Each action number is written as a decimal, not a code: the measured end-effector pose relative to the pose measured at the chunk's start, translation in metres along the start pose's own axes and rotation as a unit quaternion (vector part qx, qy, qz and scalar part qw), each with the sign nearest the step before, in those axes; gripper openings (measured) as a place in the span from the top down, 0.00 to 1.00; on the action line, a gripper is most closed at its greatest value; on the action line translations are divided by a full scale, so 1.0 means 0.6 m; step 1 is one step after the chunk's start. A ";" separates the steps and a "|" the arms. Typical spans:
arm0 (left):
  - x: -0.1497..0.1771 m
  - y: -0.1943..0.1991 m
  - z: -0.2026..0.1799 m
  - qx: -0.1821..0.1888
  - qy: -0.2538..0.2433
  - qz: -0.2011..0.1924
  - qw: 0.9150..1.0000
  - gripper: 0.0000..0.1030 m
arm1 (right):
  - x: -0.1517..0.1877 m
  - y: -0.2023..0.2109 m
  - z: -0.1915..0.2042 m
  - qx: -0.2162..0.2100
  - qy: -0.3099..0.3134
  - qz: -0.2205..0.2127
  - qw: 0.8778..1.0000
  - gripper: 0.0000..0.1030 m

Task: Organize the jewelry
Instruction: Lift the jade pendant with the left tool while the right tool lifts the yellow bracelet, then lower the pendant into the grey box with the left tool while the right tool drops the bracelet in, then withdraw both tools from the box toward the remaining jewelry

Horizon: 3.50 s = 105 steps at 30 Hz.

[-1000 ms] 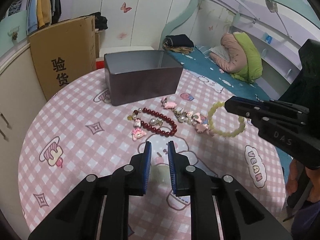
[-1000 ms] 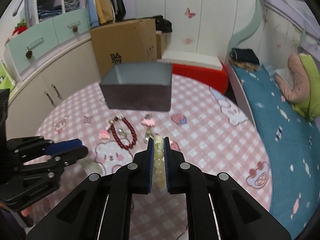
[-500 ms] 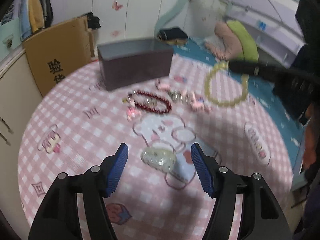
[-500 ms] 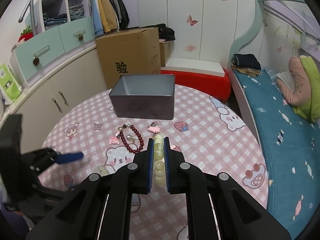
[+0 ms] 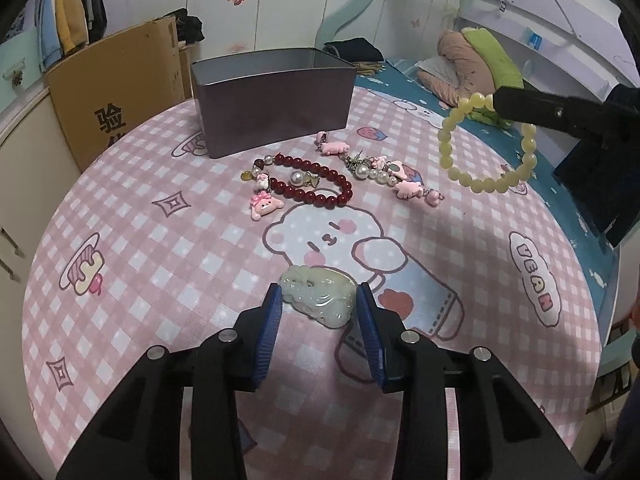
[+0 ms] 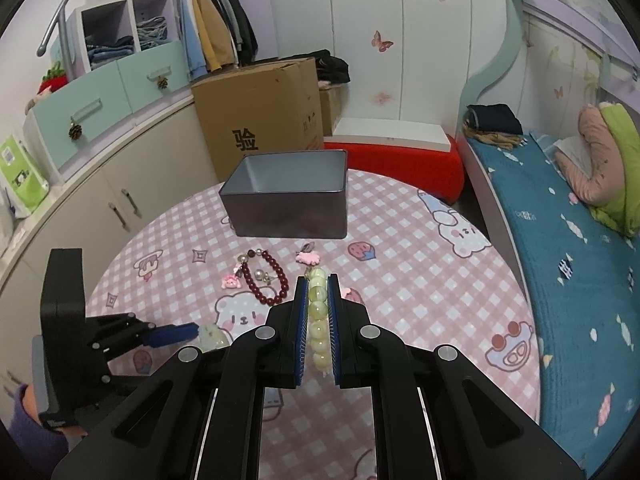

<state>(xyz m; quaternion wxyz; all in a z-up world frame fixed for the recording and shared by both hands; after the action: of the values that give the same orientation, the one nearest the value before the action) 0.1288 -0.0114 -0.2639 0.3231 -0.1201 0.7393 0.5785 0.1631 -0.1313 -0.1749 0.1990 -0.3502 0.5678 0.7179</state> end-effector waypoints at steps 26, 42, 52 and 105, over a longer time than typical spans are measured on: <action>-0.211 0.070 0.024 0.026 -0.006 -0.097 0.995 0.65 | -0.149 -0.033 0.005 -0.023 0.006 -0.050 0.998 0.90; -0.296 -0.108 0.103 0.004 0.013 0.009 1.000 0.65 | -0.209 -0.233 0.009 -0.029 -0.013 0.014 0.999 0.90; -0.288 -0.131 0.096 -0.032 -0.025 0.025 0.999 0.65 | -0.171 -0.278 -0.003 -0.029 -0.024 0.043 0.998 0.90; -0.197 0.107 0.109 -0.062 0.054 -0.118 0.990 0.18 | -0.094 -0.056 -0.034 0.019 -0.018 -0.024 0.999 0.36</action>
<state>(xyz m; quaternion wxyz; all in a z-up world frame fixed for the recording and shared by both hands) 0.2057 0.0455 -0.1490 0.3404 -0.2575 0.6990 0.5738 0.2299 -0.1351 -0.1587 0.2328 -0.3470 0.5690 0.7083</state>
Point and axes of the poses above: each gripper's, at about its wrist camera, not at the fingertips, and y roughly against the way its jaws point, z to its left, x to its underside, the point moved 8 cm from there along -y, roughly the way its jaws point, and after that the axes turned 1 degree about -z, right-handed, at the moved point
